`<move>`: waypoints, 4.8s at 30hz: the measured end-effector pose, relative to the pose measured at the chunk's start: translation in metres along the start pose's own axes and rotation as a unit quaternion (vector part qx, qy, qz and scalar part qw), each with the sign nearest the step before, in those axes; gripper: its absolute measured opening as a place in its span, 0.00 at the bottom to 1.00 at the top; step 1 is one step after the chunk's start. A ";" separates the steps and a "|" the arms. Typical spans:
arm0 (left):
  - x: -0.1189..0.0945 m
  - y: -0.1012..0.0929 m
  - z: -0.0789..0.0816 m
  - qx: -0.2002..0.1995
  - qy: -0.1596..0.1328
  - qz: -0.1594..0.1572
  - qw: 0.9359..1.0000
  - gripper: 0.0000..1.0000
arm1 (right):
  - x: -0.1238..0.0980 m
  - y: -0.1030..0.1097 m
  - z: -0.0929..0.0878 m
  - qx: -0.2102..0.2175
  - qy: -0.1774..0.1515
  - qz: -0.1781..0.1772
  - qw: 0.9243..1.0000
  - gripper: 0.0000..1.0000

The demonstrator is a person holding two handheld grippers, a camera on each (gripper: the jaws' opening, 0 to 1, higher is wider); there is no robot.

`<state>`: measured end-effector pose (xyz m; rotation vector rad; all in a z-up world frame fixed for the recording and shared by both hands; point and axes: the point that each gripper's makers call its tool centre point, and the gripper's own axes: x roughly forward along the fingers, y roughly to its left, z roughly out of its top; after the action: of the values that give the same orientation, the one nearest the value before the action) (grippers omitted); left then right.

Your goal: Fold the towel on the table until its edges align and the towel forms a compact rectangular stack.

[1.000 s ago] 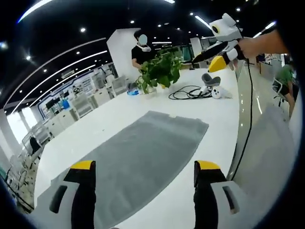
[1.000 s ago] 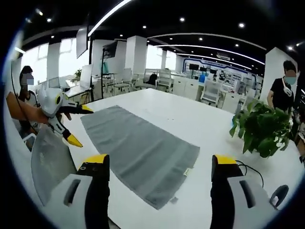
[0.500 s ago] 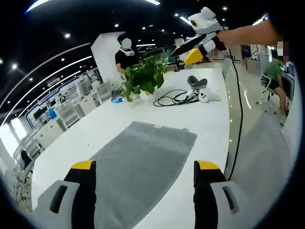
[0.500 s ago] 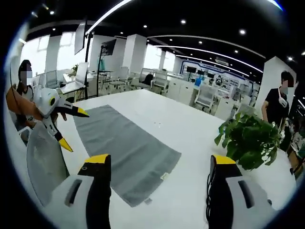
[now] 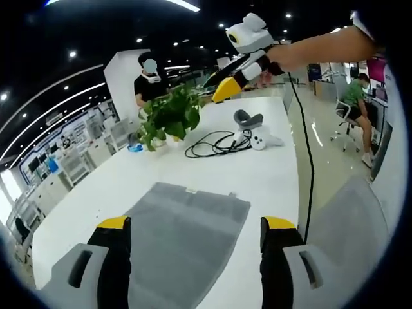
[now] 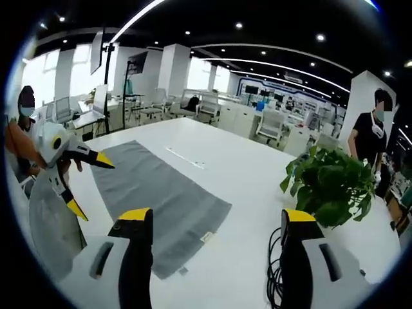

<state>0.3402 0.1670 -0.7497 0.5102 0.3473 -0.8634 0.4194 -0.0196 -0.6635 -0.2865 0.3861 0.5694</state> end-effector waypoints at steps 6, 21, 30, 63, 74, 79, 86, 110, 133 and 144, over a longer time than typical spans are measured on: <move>0.014 -0.008 0.007 0.001 0.001 -0.013 1.000 0.84 | 0.019 -0.010 -0.008 0.015 0.011 0.002 1.000 0.78; 0.046 -0.038 0.020 0.000 0.007 -0.052 0.999 0.74 | 0.067 -0.023 -0.036 0.023 0.046 0.029 0.998 0.72; 0.070 -0.062 0.021 0.001 0.015 -0.085 0.996 0.59 | 0.092 -0.028 -0.060 0.029 0.068 0.051 0.996 0.63; 0.155 -0.121 -0.040 -0.031 0.099 -0.167 0.980 0.23 | 0.168 -0.042 -0.118 0.064 0.116 0.101 0.986 0.39; 0.170 -0.125 -0.048 -0.054 0.110 -0.170 0.978 0.23 | 0.168 -0.039 -0.115 0.069 0.112 0.104 0.986 0.37; 0.171 -0.126 -0.055 -0.049 0.121 -0.168 0.977 0.23 | 0.174 -0.044 -0.118 0.070 0.114 0.107 0.985 0.36; 0.175 -0.122 -0.054 -0.054 0.121 -0.155 0.979 0.15 | 0.187 -0.050 -0.118 0.075 0.115 0.110 0.984 0.35; 0.179 -0.120 -0.060 -0.049 0.132 -0.141 0.980 0.06 | 0.242 -0.035 -0.127 0.080 0.129 0.107 0.983 0.29; 0.175 -0.121 -0.056 -0.047 0.134 -0.151 0.978 0.07 | 0.317 -0.031 -0.130 0.014 0.202 0.081 0.976 0.18; 0.175 -0.121 -0.055 -0.049 0.134 -0.154 0.978 0.07 | 0.323 -0.044 -0.139 0.009 0.210 0.076 0.975 0.17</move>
<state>0.3457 0.0218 -0.9149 0.4884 0.7278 -1.0723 0.6564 0.0440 -0.9189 -0.3630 0.8271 0.6556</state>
